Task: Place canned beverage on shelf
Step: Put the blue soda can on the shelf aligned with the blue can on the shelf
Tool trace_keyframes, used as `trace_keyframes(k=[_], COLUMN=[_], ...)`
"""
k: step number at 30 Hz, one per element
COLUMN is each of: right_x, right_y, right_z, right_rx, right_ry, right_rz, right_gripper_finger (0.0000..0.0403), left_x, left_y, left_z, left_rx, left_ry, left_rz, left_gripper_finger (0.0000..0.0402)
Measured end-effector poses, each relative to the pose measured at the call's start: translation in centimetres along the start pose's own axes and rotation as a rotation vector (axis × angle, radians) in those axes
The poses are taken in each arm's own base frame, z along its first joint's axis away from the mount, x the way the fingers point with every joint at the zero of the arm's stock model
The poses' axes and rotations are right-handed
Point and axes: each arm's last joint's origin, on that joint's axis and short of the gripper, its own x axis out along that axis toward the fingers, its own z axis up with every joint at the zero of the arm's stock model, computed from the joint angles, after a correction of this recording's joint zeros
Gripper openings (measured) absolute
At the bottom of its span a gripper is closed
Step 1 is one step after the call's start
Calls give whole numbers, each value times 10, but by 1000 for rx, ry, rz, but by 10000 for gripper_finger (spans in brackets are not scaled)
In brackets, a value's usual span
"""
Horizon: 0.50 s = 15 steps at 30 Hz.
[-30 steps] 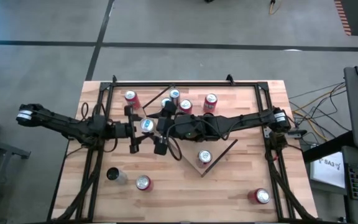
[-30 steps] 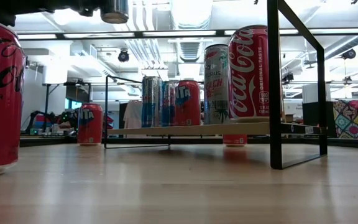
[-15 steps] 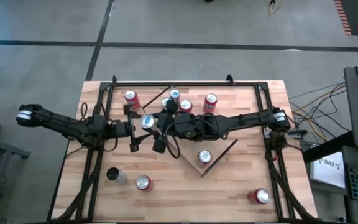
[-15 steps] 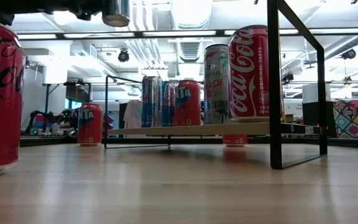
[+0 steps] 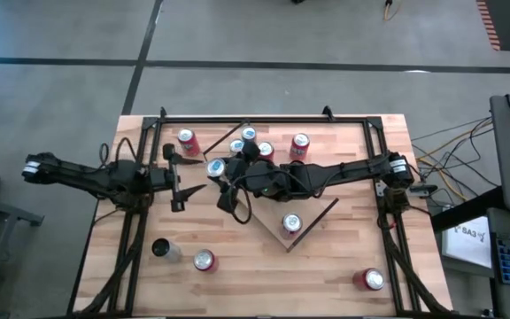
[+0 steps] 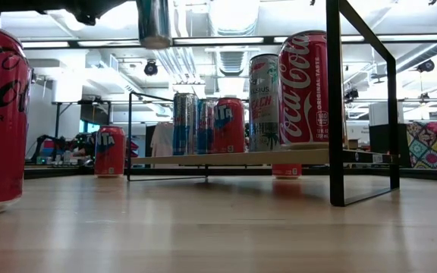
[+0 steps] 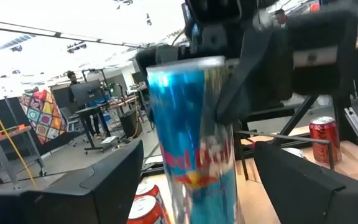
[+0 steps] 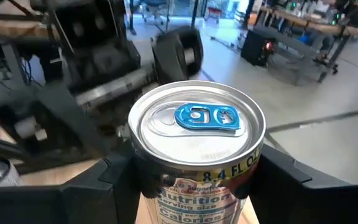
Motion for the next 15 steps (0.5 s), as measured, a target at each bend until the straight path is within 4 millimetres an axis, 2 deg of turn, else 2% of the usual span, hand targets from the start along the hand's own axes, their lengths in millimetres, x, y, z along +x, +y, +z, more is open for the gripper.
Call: trace_keyframes(k=[7, 15], right_x=[17, 35], right_y=[-10, -23], right_z=[-40, -85], right_rx=[54, 155], right_ry=[87, -32], right_rz=[-43, -36], right_gripper_finger=[215, 216], left_x=[-16, -26], left_y=[7, 12], left_z=[5, 11], left_rx=[-22, -61], left_ry=[-11, -51], left_rz=[4, 16], left_gripper_finger=[291, 291])
